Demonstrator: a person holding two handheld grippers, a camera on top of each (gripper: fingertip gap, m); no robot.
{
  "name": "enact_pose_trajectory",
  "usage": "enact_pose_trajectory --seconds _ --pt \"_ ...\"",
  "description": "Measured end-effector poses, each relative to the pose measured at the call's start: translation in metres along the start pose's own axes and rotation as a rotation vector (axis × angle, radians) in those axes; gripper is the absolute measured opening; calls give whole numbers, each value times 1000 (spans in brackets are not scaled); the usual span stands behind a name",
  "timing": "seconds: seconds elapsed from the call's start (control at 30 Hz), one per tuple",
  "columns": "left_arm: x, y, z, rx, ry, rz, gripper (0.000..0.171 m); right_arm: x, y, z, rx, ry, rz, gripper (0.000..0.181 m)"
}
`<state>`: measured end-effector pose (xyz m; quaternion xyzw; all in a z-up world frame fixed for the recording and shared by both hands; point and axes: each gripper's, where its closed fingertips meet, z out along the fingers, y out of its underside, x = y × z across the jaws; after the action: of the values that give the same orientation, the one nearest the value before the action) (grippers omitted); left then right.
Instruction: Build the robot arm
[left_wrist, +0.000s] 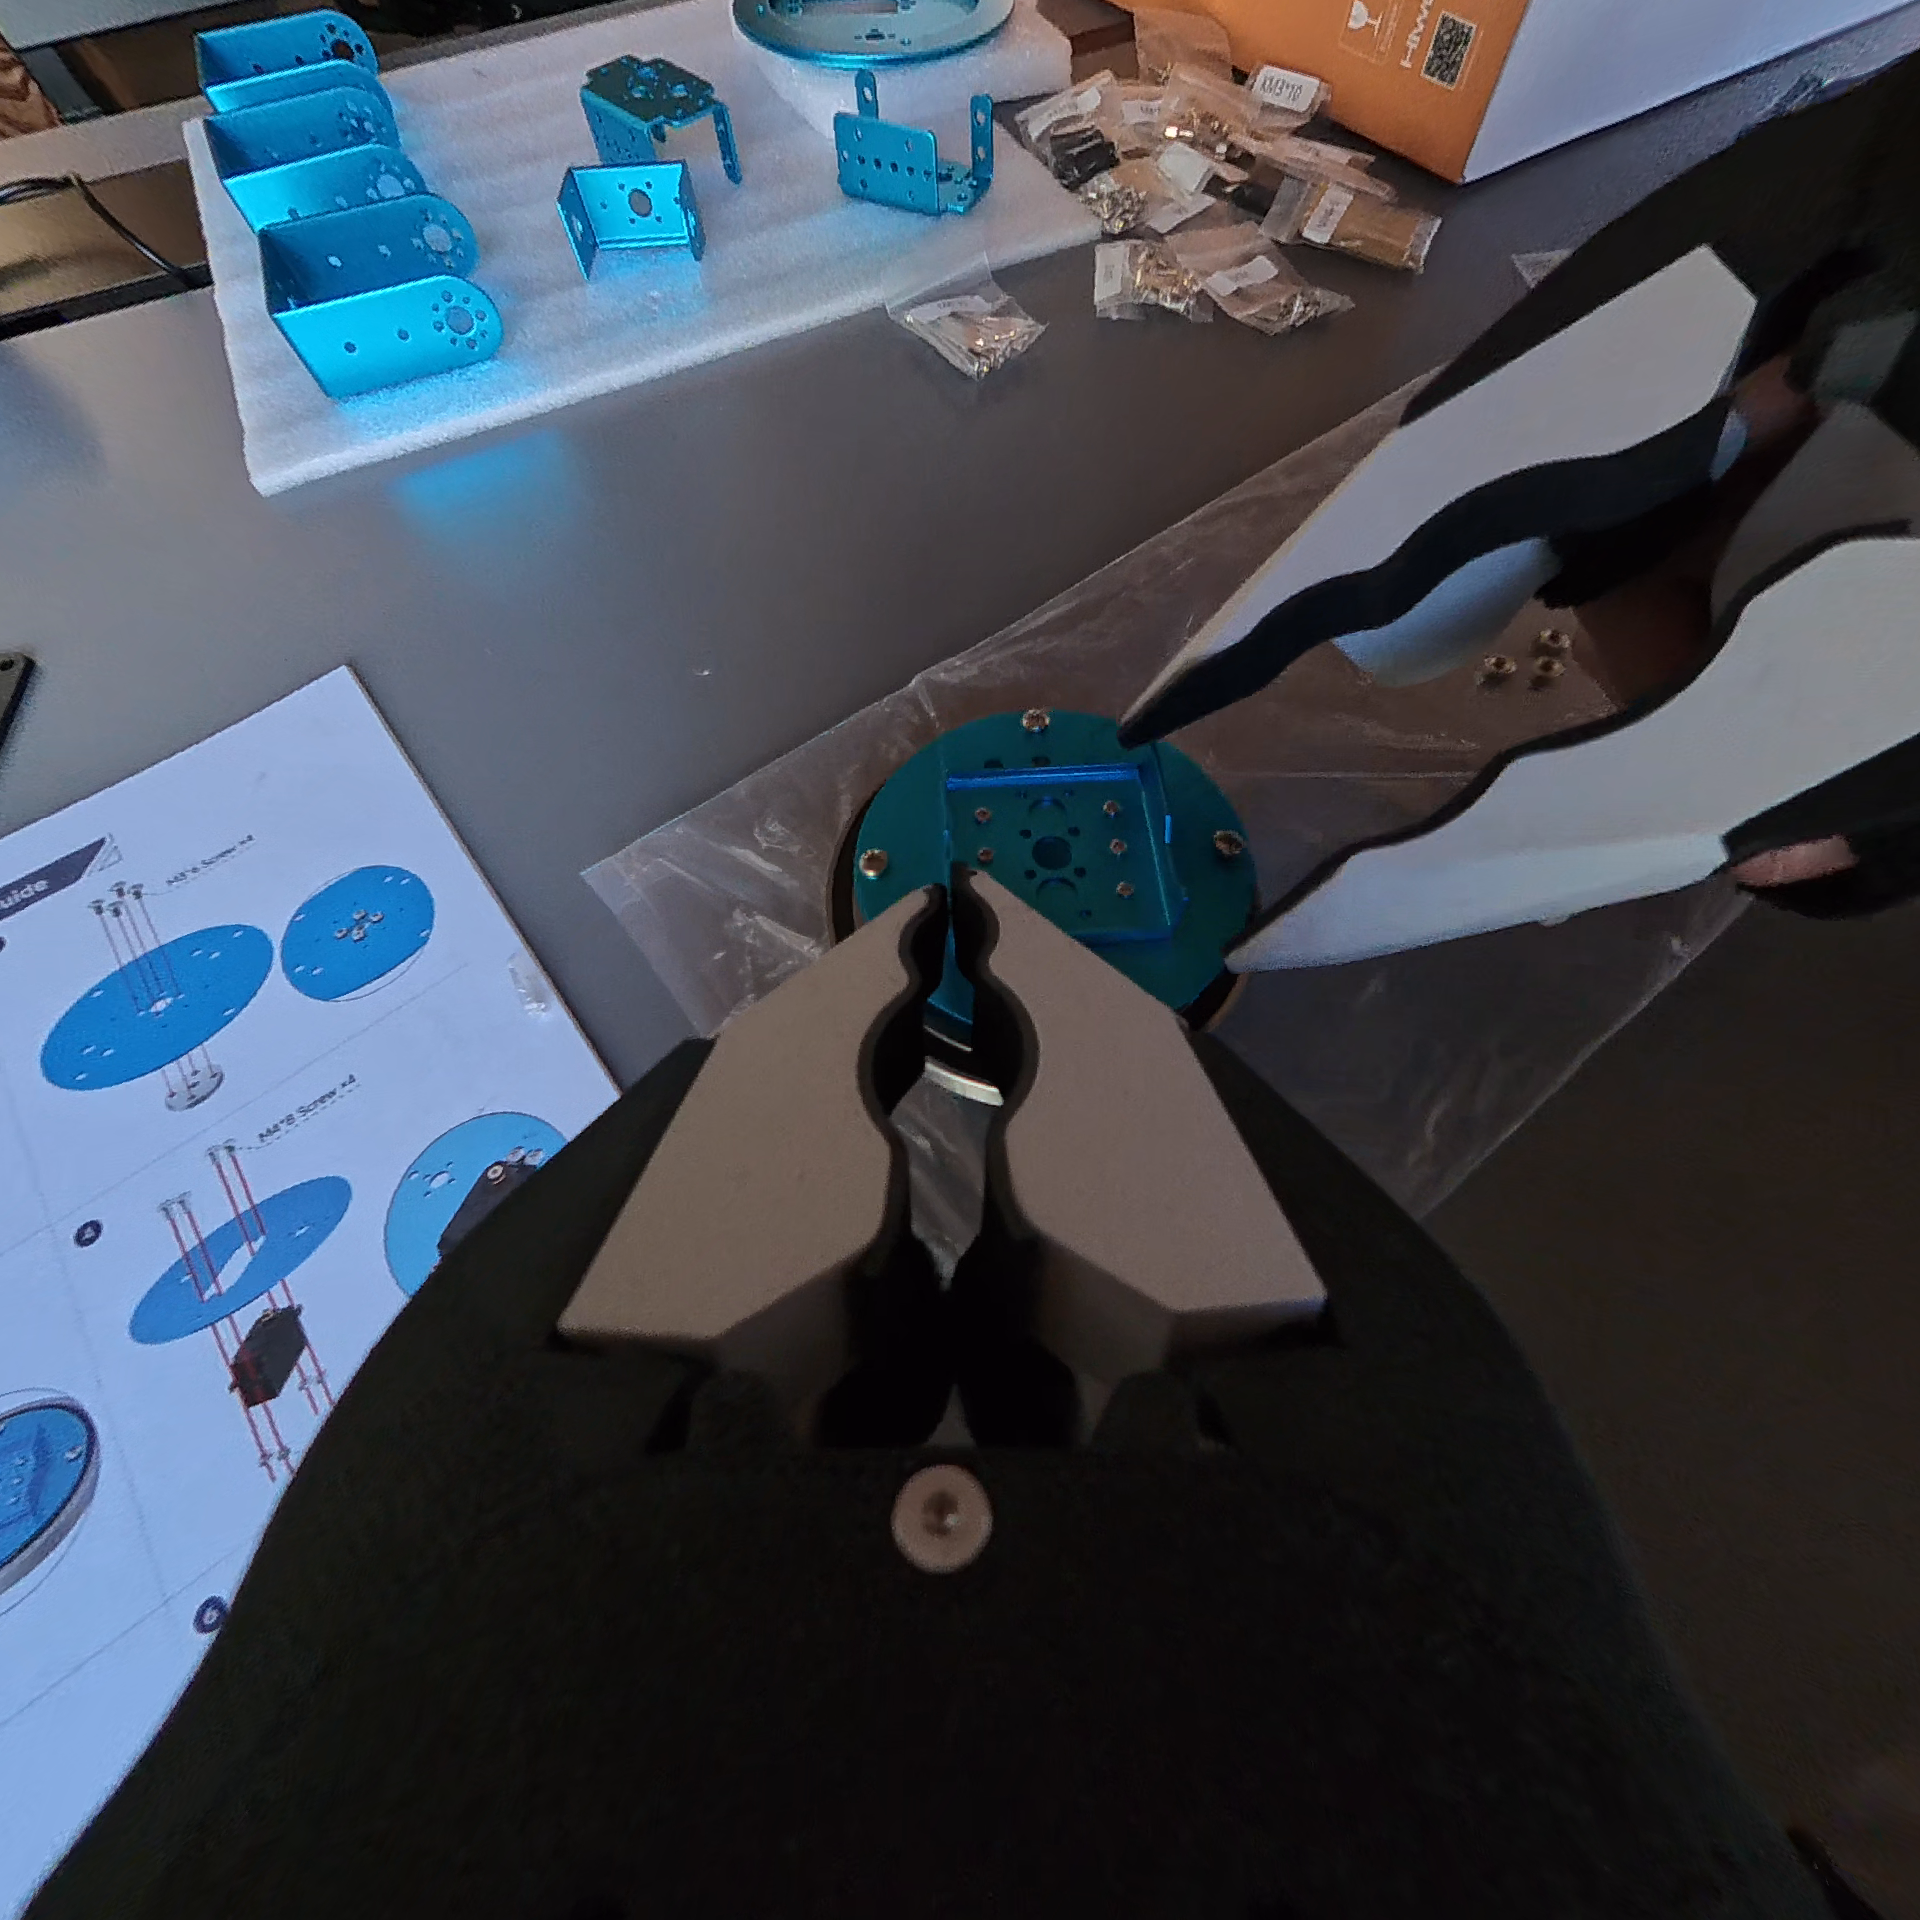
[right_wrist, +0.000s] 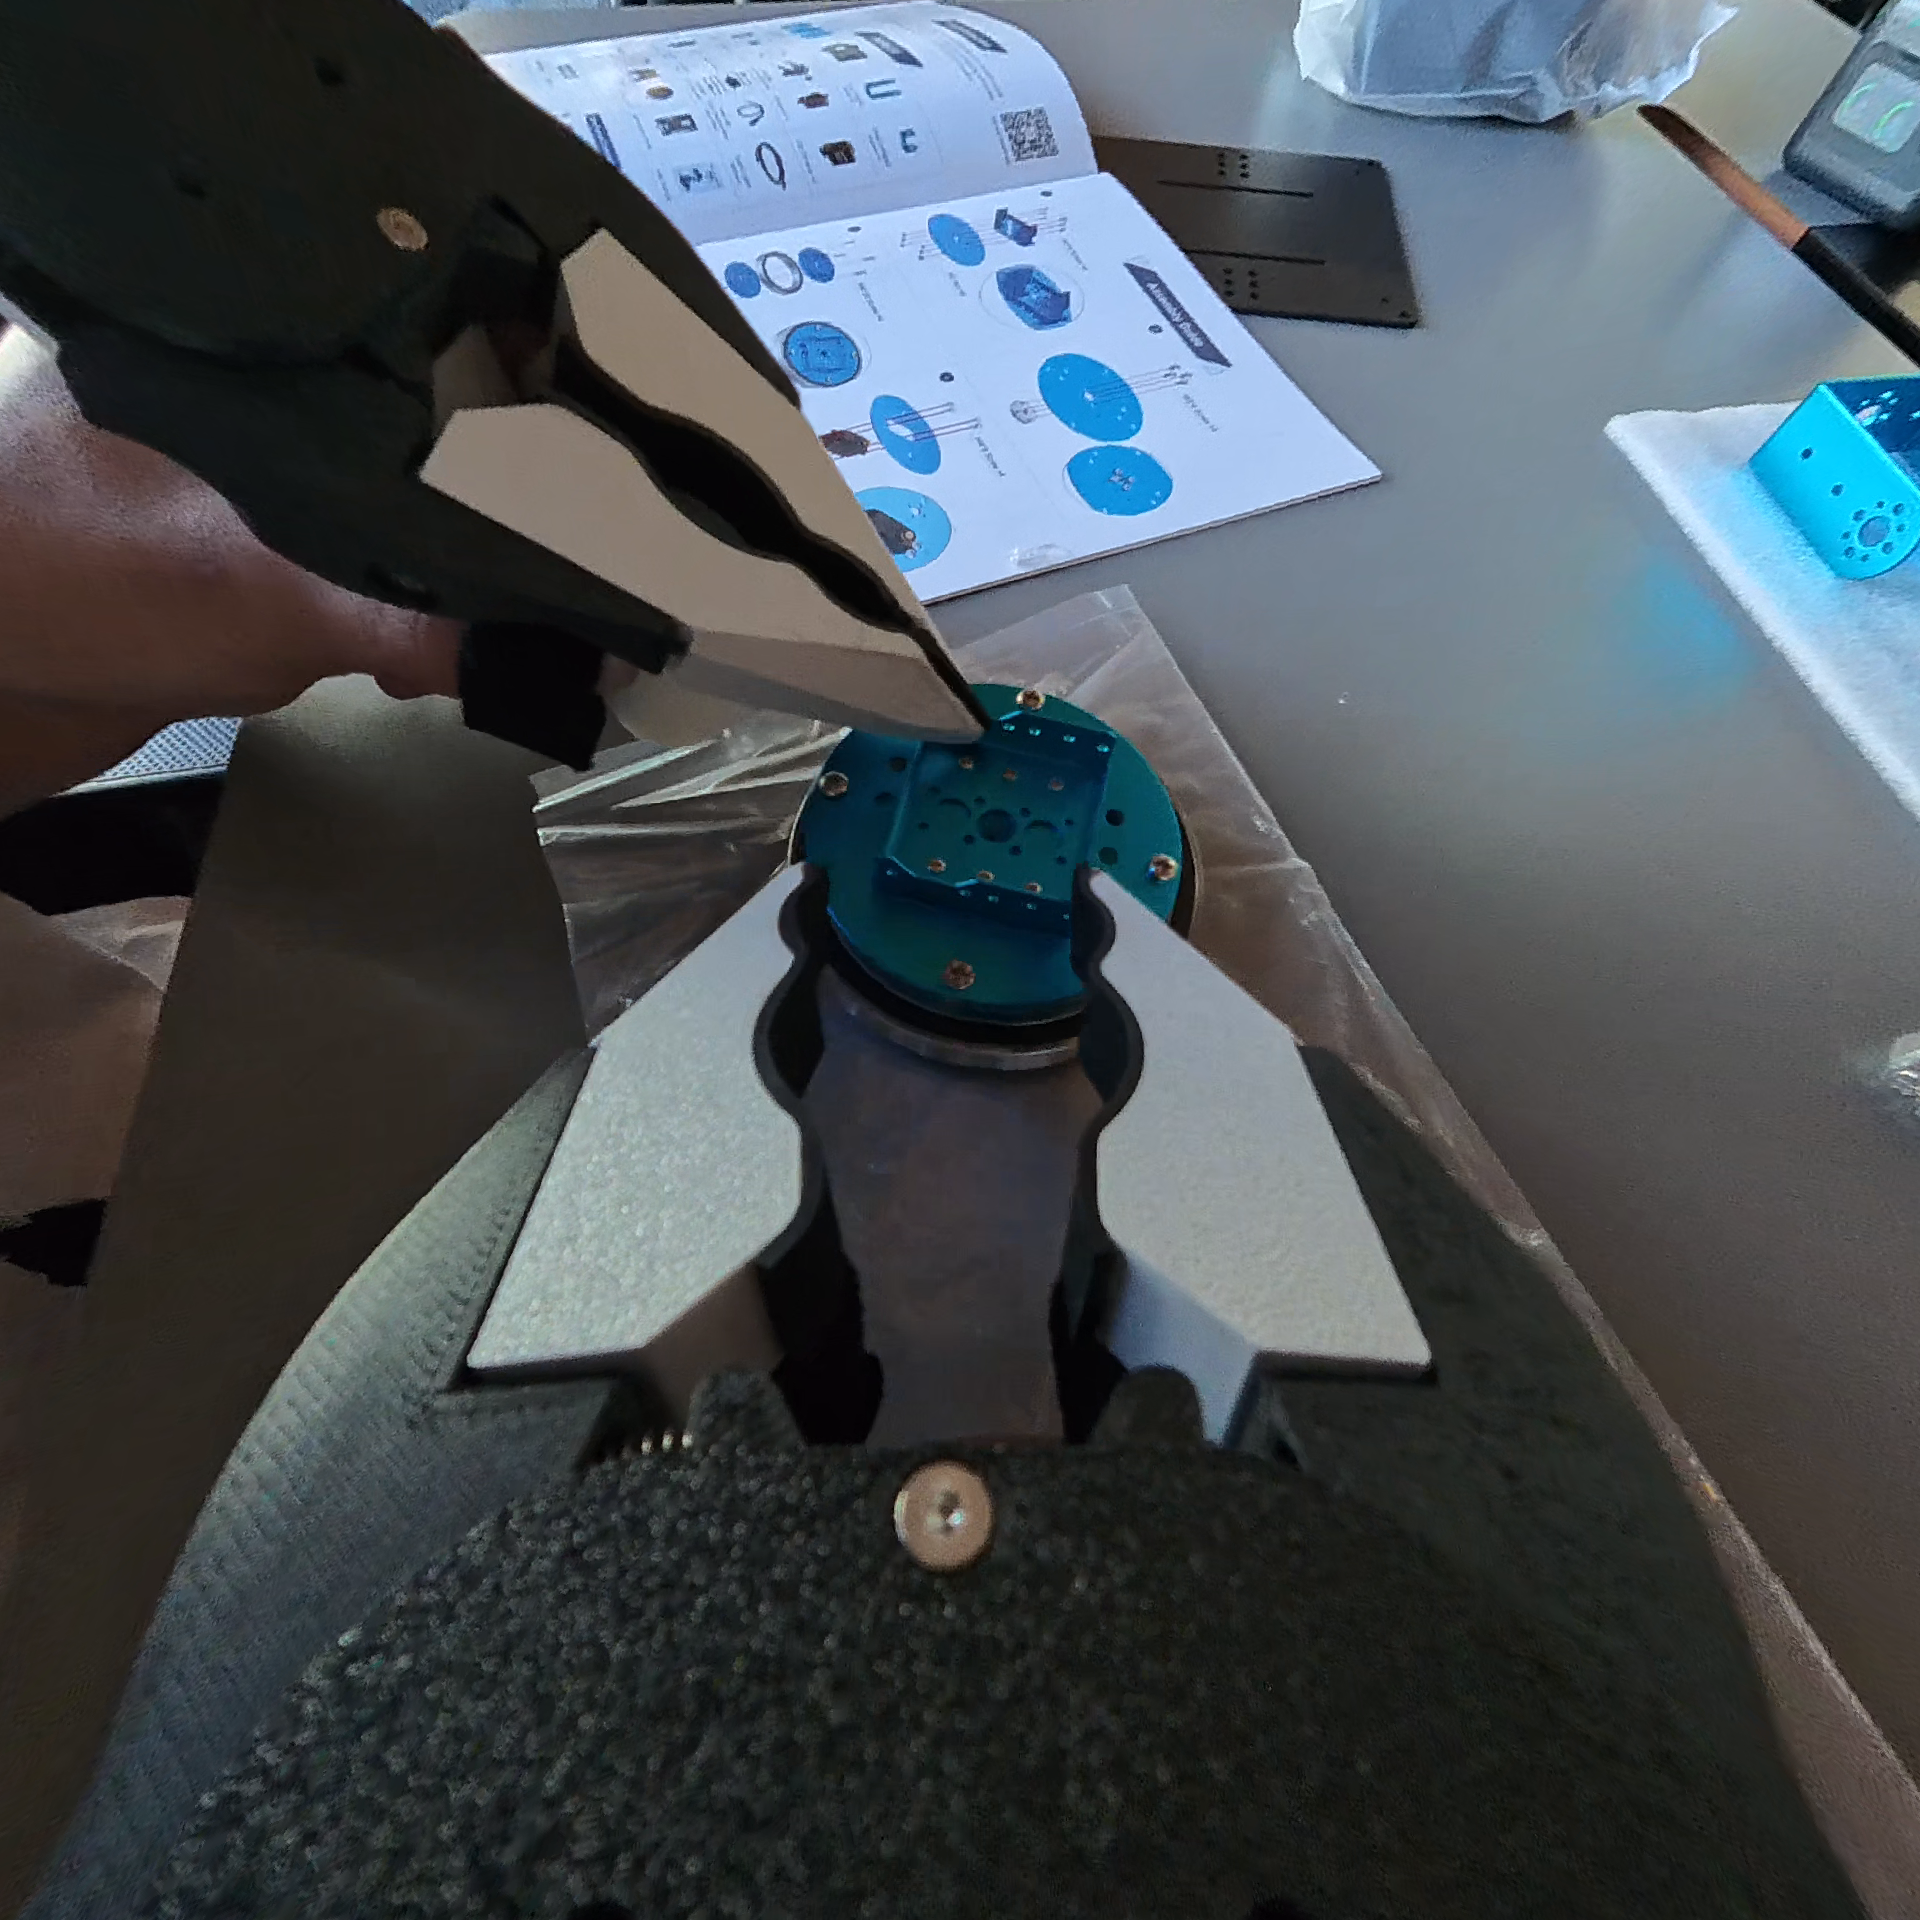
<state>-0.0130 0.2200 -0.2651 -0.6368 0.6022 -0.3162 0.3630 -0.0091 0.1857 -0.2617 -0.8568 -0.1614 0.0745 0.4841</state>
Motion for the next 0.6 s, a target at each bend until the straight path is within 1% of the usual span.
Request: enact_pose_trajectory --seconds 0.27,0.6 --pt "1 4 6 -29 21 -26 0 -1 5 6 -22 -8 5 46" --pt "0 5 6 -31 13 -26 0 -1 6 8 -21 -25 32 46"
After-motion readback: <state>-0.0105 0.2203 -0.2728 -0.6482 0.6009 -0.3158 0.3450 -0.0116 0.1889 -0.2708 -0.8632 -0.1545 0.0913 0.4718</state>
